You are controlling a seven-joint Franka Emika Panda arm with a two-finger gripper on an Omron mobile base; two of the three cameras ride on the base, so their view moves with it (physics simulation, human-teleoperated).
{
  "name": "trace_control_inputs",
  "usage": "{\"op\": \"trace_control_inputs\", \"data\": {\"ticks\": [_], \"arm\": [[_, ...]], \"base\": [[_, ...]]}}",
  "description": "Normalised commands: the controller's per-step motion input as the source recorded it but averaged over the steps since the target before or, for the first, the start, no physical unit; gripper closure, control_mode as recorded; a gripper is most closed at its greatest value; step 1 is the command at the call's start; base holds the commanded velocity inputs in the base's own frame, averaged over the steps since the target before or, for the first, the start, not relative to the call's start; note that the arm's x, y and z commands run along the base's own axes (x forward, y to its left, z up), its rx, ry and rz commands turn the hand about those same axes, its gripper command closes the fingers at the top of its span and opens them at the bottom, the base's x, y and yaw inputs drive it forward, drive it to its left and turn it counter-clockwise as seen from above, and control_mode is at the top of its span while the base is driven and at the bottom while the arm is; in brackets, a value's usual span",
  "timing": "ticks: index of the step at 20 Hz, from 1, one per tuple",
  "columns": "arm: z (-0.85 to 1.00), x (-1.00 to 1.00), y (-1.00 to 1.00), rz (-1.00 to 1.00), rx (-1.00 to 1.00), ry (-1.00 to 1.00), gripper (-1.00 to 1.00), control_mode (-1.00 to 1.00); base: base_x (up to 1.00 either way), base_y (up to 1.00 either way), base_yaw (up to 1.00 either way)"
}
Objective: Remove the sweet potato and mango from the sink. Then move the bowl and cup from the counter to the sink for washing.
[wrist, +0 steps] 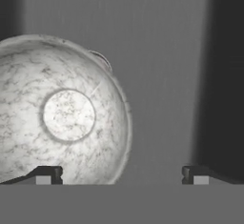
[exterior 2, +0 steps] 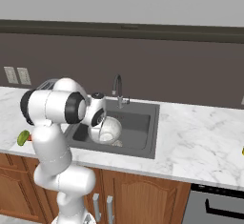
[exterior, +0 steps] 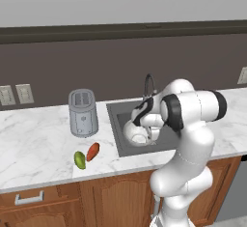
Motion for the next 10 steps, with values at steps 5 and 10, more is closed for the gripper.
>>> {"op": "trace_control_inputs", "data": {"ticks": [5,10], "arm": [[0.21,-0.22,-0.02,-0.02,0.00,0.00,-1.00,-1.00],[0.19,-0.21,0.00,-0.03,0.00,0.01,-1.00,-1.00]], "base": [[0.00,0.00,0.00],[0.00,0.00,0.00]]}}
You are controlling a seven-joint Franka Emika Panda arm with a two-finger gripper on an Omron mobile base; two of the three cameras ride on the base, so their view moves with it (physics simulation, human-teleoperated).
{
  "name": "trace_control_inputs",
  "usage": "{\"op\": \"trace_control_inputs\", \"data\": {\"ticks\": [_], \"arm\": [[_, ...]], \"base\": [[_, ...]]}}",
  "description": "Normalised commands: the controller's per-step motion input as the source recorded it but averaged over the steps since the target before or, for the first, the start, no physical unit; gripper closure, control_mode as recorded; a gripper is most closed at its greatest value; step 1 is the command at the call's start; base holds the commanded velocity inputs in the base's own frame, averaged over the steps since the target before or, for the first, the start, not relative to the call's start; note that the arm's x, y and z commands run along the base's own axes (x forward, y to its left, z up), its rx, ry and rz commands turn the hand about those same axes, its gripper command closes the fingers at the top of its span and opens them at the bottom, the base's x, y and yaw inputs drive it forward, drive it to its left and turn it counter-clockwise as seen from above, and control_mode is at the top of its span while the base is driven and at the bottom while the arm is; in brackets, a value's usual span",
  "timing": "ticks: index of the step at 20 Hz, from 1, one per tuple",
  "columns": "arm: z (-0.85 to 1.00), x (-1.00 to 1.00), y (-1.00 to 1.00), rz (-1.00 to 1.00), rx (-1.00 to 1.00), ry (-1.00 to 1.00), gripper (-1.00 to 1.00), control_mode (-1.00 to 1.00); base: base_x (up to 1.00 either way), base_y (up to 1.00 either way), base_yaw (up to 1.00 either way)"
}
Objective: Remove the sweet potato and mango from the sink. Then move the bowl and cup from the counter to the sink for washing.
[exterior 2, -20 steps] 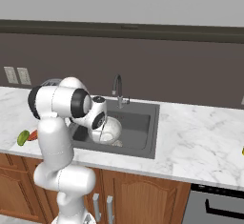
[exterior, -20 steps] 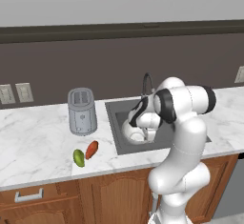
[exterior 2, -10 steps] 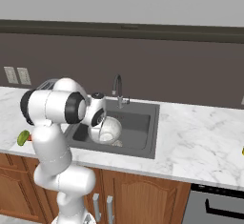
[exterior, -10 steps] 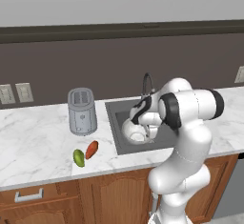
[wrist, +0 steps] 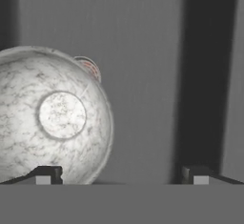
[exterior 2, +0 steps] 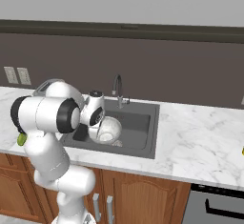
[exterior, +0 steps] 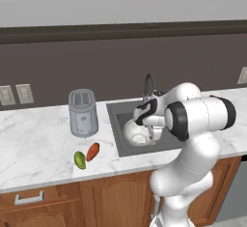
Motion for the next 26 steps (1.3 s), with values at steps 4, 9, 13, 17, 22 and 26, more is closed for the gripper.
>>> {"op": "trace_control_inputs", "data": {"ticks": [4,9,13,17,22,26], "arm": [[0.19,-0.19,0.00,-0.02,0.00,0.04,-1.00,-1.00],[0.23,-0.18,0.00,-0.01,0.00,0.01,-1.00,-1.00],[0.22,-0.21,0.00,0.00,0.00,0.02,-1.00,-1.00],[0.12,-0.25,0.00,0.00,0.00,0.09,-1.00,-1.00],[0.11,-0.33,-0.09,0.04,-0.02,0.07,-1.00,-1.00],[0.21,-0.37,-0.16,0.09,-0.08,0.01,-1.00,-1.00]], "base": [[0.00,0.00,0.00],[0.00,0.00,0.00],[0.00,0.00,0.00],[0.00,0.00,0.00],[0.00,0.00,0.00],[0.00,0.00,0.00]]}}
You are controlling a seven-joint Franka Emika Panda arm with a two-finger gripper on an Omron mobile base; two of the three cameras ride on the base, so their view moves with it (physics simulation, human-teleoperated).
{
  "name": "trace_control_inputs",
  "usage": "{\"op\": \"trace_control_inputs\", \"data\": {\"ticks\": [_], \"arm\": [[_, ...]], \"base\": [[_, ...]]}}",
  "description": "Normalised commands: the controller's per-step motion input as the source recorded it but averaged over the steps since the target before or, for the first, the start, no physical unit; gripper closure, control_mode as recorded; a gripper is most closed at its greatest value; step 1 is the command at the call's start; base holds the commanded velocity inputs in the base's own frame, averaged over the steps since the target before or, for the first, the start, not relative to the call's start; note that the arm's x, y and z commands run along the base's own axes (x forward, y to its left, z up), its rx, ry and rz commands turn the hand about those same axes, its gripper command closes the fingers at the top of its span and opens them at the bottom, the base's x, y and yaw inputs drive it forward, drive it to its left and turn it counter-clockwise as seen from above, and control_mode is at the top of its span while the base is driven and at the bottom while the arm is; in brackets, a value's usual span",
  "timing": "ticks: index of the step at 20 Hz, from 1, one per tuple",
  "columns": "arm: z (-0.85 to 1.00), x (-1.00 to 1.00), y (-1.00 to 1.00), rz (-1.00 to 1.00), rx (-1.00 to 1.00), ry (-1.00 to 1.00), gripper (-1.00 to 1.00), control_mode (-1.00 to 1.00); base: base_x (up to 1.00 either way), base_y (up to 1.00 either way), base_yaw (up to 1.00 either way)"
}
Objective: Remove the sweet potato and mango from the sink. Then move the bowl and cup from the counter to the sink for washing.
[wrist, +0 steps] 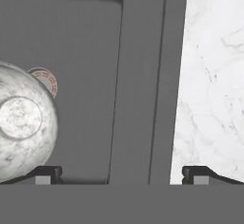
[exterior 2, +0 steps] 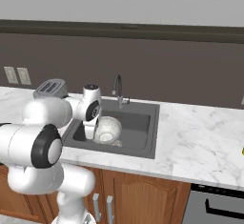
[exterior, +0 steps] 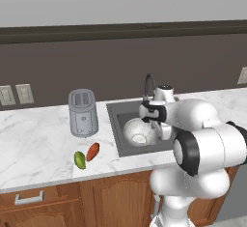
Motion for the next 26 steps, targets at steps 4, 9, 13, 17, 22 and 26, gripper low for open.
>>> {"op": "trace_control_inputs", "data": {"ticks": [4,9,13,17,22,26], "arm": [[0.21,-0.33,-0.15,0.10,-0.10,0.00,-1.00,-1.00],[0.21,-0.32,-0.18,0.12,-0.07,0.00,-1.00,-1.00],[0.23,-0.33,-0.19,0.12,-0.05,0.00,-1.00,-1.00],[0.23,-0.32,-0.21,0.12,-0.03,0.00,-1.00,-1.00],[0.20,-0.30,-0.28,0.11,-0.01,0.00,-1.00,-1.00],[0.14,-0.22,-0.27,0.10,-0.04,0.00,-1.00,-1.00]], "base": [[0.00,0.00,0.00],[0.00,0.00,0.00],[0.00,0.00,0.00],[0.00,0.00,0.00],[0.00,0.00,0.00],[0.00,0.00,0.00]]}}
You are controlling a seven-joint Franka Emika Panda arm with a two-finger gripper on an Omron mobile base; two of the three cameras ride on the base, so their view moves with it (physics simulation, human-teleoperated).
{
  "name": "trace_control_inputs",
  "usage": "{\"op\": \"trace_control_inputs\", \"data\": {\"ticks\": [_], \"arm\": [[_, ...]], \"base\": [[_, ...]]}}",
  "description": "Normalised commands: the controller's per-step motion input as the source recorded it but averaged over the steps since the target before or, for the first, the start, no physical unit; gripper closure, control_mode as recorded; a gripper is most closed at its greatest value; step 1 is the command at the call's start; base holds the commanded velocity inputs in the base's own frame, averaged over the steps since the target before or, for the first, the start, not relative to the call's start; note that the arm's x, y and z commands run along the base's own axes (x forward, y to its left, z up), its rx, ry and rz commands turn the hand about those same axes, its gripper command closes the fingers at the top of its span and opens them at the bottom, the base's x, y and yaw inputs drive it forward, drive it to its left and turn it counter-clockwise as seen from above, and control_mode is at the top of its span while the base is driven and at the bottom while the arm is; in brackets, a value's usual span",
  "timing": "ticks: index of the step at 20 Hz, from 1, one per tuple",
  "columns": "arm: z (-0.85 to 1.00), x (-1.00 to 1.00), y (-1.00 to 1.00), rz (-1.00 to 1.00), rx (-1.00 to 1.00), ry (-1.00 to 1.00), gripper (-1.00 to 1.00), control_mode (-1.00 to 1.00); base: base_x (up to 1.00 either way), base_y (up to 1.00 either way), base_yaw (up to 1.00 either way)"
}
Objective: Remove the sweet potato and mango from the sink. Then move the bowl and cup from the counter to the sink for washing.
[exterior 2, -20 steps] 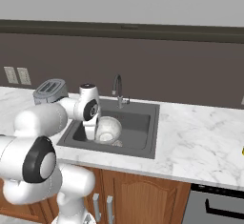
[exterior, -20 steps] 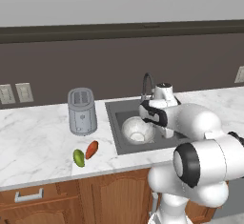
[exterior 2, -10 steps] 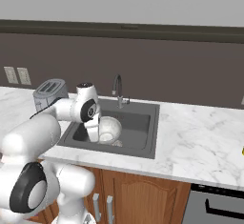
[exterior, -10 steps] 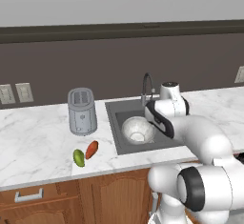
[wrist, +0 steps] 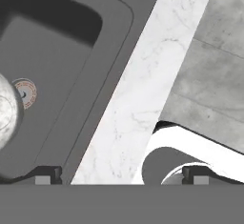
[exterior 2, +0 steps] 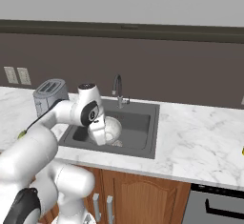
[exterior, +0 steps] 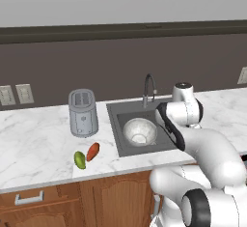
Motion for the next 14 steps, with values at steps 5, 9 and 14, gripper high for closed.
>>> {"op": "trace_control_inputs", "data": {"ticks": [5,9,14], "arm": [[0.11,-0.10,-0.26,0.14,-0.07,0.00,-1.00,-1.00],[0.09,-0.05,-0.31,0.16,-0.09,-0.02,-1.00,-1.00],[0.08,-0.01,-0.35,0.15,-0.05,0.00,-1.00,-1.00]], "base": [[0.00,0.00,0.00],[0.00,0.00,0.00],[0.00,0.00,0.00]]}}
